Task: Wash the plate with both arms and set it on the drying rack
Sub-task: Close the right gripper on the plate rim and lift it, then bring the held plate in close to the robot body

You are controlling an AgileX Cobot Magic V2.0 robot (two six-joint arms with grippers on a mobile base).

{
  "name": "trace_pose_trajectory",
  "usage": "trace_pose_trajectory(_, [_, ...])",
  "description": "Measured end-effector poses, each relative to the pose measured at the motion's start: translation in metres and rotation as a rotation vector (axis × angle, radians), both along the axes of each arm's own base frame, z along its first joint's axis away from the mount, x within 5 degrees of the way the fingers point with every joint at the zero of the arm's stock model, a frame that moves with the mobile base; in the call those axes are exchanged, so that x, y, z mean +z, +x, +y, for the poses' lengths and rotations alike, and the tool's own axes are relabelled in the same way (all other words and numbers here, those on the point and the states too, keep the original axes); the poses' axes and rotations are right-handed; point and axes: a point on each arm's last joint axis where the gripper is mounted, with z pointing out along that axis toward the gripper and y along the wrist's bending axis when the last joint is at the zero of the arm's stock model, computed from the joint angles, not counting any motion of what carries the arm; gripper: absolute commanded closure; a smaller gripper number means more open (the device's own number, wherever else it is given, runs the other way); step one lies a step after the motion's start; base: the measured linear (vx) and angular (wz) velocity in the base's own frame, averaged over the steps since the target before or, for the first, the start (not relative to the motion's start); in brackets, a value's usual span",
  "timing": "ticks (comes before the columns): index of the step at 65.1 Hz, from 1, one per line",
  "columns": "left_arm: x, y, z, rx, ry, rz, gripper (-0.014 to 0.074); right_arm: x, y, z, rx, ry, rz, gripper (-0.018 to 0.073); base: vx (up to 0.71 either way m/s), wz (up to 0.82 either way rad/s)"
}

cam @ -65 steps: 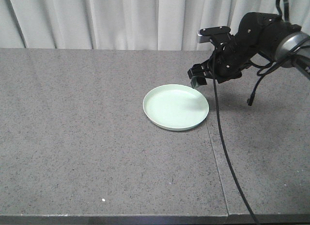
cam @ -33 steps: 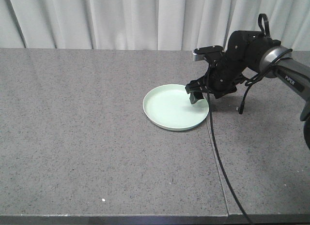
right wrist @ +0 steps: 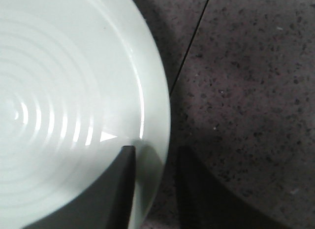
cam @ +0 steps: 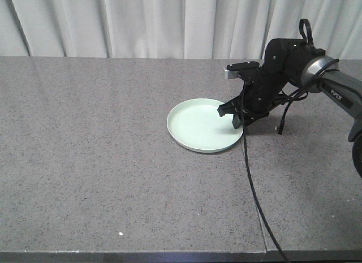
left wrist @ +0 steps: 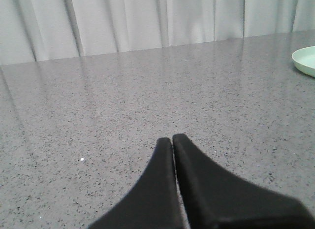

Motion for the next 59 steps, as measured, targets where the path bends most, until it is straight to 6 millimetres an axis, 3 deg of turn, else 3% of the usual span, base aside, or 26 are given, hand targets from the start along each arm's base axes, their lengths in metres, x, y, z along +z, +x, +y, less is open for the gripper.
trace_pose_trajectory(19, [0.000,0.000,0.000,0.000,0.000,0.000,0.0603,0.002,0.000,0.002,-0.013,0.034,0.008,0.0568,0.00,0.00])
trace_pose_trajectory(29, [0.000,0.000,0.000,0.000,0.000,0.000,0.0603,0.018,-0.003,-0.005,-0.039,0.098,-0.005,0.0568,0.00,0.00])
trace_pose_trajectory(44, [0.000,0.000,0.000,0.000,0.000,0.000,0.0603,0.099,-0.023,-0.029,-0.045,0.262,-0.150,0.0568,0.00,0.00])
trace_pose_trajectory(59, [0.000,0.000,0.000,0.000,0.000,0.000,0.0603,0.188,-0.079,-0.050,0.023,0.357,-0.285,0.0568,0.00,0.00])
